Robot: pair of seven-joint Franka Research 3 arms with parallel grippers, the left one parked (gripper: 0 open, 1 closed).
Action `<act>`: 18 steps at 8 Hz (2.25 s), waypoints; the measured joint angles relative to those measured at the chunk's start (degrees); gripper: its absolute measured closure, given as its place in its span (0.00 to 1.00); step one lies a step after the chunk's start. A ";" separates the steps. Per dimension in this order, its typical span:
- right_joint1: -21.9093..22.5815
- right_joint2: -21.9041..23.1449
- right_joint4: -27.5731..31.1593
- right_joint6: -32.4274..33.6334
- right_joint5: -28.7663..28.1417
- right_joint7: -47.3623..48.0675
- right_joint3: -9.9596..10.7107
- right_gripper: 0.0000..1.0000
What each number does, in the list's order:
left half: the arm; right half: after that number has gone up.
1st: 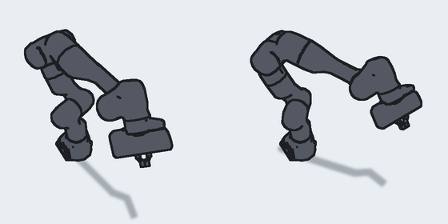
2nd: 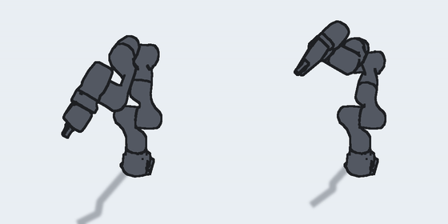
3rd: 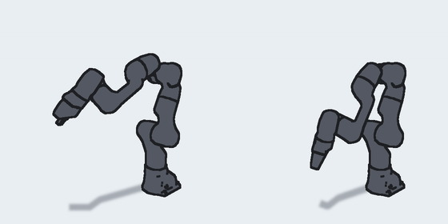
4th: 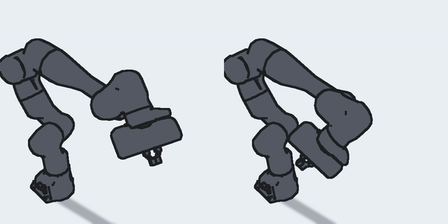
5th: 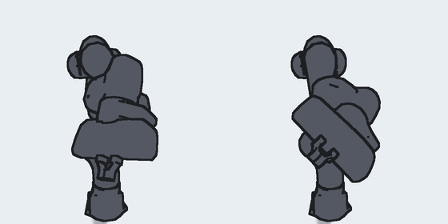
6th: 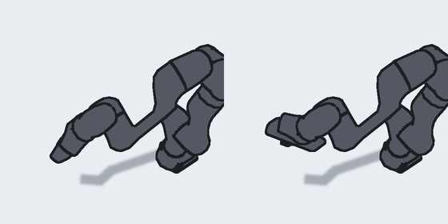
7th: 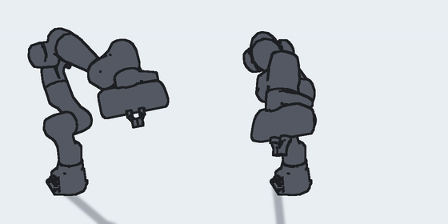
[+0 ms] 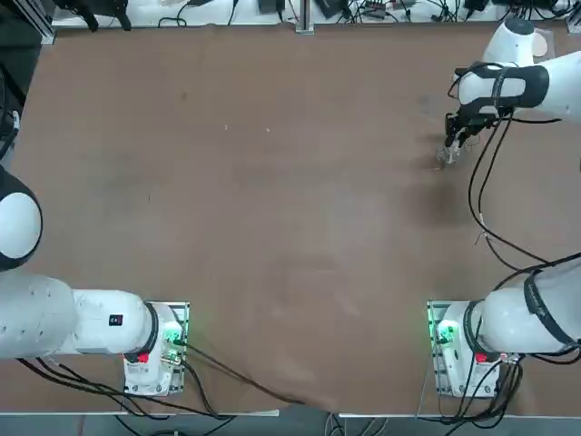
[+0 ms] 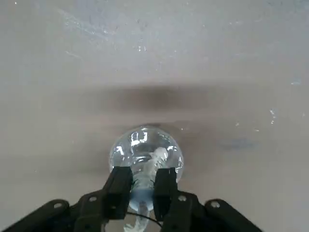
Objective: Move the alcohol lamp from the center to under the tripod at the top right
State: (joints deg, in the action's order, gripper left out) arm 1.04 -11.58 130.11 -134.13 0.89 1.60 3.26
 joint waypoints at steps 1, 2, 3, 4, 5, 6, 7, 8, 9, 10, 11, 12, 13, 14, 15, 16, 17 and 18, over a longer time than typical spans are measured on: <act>-0.06 0.05 -1.65 2.82 0.26 0.00 0.27 0.72; -0.16 0.15 -4.87 6.57 1.58 0.00 1.11 0.72; -0.58 0.26 -8.61 9.42 3.54 -0.12 2.09 0.72; -1.60 0.20 -11.90 10.74 4.88 -0.23 2.55 0.72; -3.24 -0.21 -14.67 11.14 5.30 -0.38 2.77 0.72; -5.57 -1.57 -17.96 11.22 5.37 -0.48 2.92 0.72; -8.53 -3.88 -21.94 11.29 5.37 -0.56 3.00 0.72; -11.59 -7.03 -26.06 11.34 5.35 -0.78 3.04 0.72; -14.00 -10.53 -29.86 11.34 5.10 -0.95 3.06 0.72; -15.40 -14.09 -33.38 11.33 4.33 -0.99 3.04 0.72; -15.99 -17.39 -36.65 11.33 3.11 -0.99 3.03 0.72; -16.06 -20.38 -39.84 11.32 1.92 -0.96 3.00 0.72; -16.04 -22.97 -42.97 11.34 1.06 -0.92 2.89 0.72; -16.04 -25.24 -45.93 11.40 0.63 -0.90 2.81 0.72; -16.13 -27.39 -48.64 11.62 0.45 -0.79 2.80 0.72; -16.49 -29.15 -50.60 11.88 0.31 -0.77 2.80 0.72; -16.90 -30.43 -51.60 11.96 0.17 -0.77 2.82 0.72; -17.14 -31.28 -52.01 12.01 0.12 -0.77 2.81 0.72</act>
State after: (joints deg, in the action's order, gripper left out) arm -16.10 -42.86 78.10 -122.13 1.01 0.83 6.08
